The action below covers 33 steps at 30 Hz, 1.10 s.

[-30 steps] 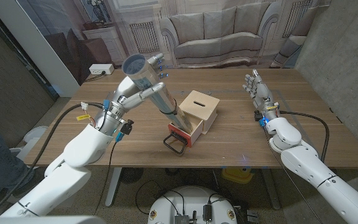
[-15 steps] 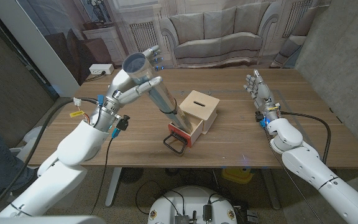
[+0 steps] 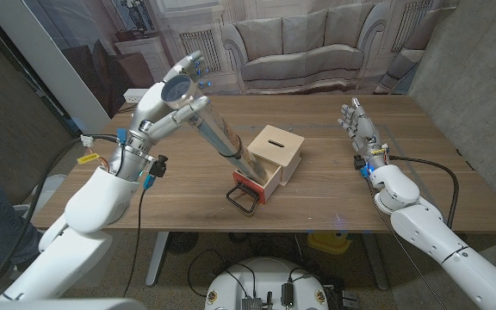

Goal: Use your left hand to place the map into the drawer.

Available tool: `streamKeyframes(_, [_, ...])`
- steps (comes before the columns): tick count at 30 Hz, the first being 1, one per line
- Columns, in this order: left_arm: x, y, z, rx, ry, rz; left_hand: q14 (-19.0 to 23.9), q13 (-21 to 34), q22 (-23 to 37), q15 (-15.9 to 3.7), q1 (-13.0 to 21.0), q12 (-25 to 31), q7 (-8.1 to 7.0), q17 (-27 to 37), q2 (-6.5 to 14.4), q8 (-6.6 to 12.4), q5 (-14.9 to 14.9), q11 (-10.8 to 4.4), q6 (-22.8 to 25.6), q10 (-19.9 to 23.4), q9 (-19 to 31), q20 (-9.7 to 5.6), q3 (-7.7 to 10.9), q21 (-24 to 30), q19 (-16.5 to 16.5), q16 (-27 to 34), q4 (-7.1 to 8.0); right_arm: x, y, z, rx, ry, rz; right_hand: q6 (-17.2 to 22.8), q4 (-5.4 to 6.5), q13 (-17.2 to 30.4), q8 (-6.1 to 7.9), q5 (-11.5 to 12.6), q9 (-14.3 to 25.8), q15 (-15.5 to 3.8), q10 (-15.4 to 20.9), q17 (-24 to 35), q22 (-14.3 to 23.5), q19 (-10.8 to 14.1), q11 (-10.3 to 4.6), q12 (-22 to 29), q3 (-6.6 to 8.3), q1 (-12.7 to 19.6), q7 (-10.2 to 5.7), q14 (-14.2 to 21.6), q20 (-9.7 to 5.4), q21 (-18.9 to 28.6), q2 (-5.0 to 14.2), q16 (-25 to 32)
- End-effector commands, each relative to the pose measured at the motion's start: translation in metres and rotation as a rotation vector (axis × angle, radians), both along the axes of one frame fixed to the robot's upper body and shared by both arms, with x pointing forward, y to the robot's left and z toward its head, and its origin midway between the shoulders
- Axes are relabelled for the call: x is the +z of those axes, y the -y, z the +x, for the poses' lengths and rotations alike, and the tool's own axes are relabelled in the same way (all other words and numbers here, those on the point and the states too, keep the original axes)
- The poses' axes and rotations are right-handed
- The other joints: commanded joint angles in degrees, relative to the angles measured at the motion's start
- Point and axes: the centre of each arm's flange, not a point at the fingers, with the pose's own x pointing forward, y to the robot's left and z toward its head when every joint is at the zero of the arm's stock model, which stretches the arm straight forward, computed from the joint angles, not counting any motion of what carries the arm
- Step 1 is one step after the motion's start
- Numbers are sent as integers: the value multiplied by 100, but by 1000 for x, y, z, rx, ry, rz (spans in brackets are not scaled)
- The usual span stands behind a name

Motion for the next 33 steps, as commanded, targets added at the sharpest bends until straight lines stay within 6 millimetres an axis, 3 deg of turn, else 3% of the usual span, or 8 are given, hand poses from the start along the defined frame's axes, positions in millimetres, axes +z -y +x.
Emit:
streamKeyframes(1, [2,-14,-2,40,-2,-48,-13,-3,19,5,-36,27,-4,1,6,19,54,-11,36,3,-2,18,-38,34,-39,35,24,0,-2,3,1,-8,2,-13,-17,15,-14,-14,17,11,43,21,13,62,2,10,9,4,-2,6,-64,-11,43,-18])
streamKeyframes(19, [16,-29,-13,107,20,-97,-15,-8,19,9,-46,38,-21,-1,12,32,71,-12,64,9,-4,18,-53,43,-48,44,29,-1,0,6,4,-11,5,-12,-22,15,-12,-14,17,18,40,21,13,58,5,9,8,7,-4,9,-59,-13,48,-17])
streamKeyframes(33, [13,-40,-16,139,5,-146,-20,-11,19,7,-51,49,-31,-3,18,36,84,-18,76,21,-5,17,-64,50,-52,47,33,0,0,6,5,-13,5,-17,-26,15,-14,-15,17,11,43,21,13,57,9,10,5,6,0,-4,-56,-13,49,-21])
